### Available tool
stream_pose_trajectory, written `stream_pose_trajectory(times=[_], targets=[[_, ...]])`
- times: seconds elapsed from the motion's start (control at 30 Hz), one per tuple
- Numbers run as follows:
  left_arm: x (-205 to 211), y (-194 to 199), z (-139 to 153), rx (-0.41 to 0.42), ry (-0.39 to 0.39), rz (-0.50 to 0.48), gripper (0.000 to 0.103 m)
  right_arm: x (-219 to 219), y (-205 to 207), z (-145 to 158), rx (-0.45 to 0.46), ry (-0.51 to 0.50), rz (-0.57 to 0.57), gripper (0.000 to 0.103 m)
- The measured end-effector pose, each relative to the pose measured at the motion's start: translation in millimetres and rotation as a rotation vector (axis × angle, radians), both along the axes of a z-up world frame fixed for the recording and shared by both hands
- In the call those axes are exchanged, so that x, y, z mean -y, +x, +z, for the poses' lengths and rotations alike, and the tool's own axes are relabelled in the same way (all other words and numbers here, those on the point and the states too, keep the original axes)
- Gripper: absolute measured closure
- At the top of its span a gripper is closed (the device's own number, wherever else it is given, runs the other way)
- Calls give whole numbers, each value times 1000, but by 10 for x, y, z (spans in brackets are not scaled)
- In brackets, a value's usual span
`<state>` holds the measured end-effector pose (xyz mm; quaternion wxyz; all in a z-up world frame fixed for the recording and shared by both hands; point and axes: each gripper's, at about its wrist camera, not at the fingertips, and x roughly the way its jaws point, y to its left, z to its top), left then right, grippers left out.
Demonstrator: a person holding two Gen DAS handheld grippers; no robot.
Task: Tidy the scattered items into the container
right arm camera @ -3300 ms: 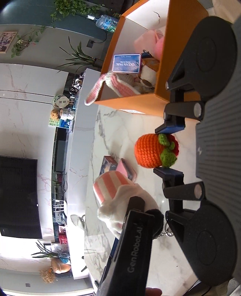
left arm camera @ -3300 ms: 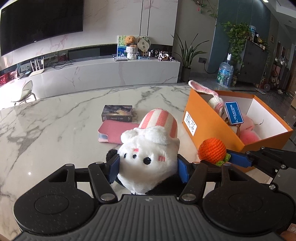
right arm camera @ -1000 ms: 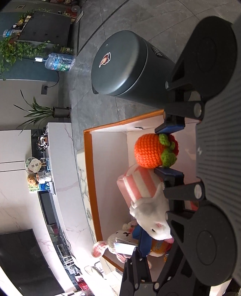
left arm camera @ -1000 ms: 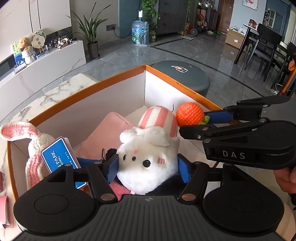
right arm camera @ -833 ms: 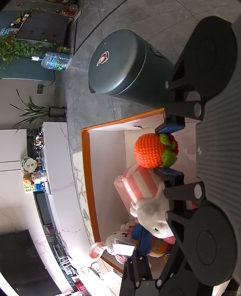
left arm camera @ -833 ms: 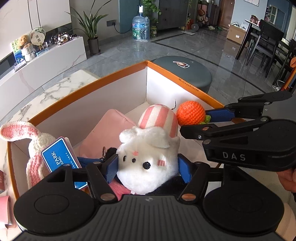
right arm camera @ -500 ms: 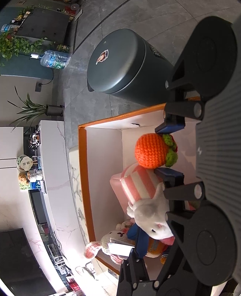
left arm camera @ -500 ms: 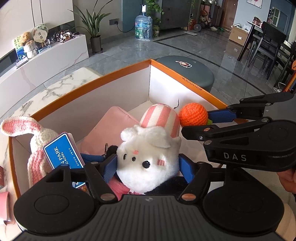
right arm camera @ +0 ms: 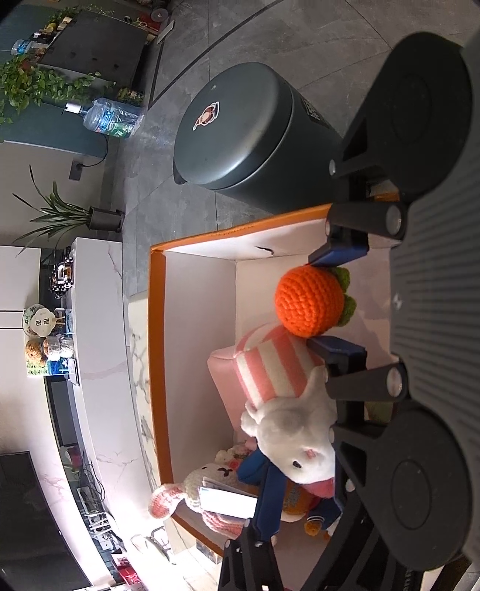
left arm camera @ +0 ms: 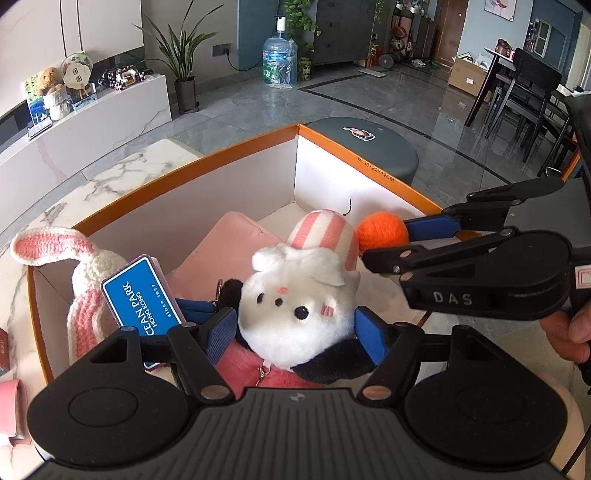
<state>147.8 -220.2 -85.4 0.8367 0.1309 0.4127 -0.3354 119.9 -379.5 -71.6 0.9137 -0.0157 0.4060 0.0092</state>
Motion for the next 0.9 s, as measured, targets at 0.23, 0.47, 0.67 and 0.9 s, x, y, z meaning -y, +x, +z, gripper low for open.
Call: stream_pose_trajectory(times=[0.23, 0.47, 0.67, 0.9], targets=[[-88, -1, 64, 5, -43, 2, 22, 53, -41, 90, 8, 0, -10, 62], [-178, -2, 108, 12, -73, 10, 30, 9, -66, 186, 17, 0, 8, 62], [-216, 36, 42, -18, -66, 34, 35, -62, -66, 220, 9, 27, 29, 62], [-308, 61, 28, -39, -63, 65, 35, -149, 43, 140, -37, 2, 35, 62]])
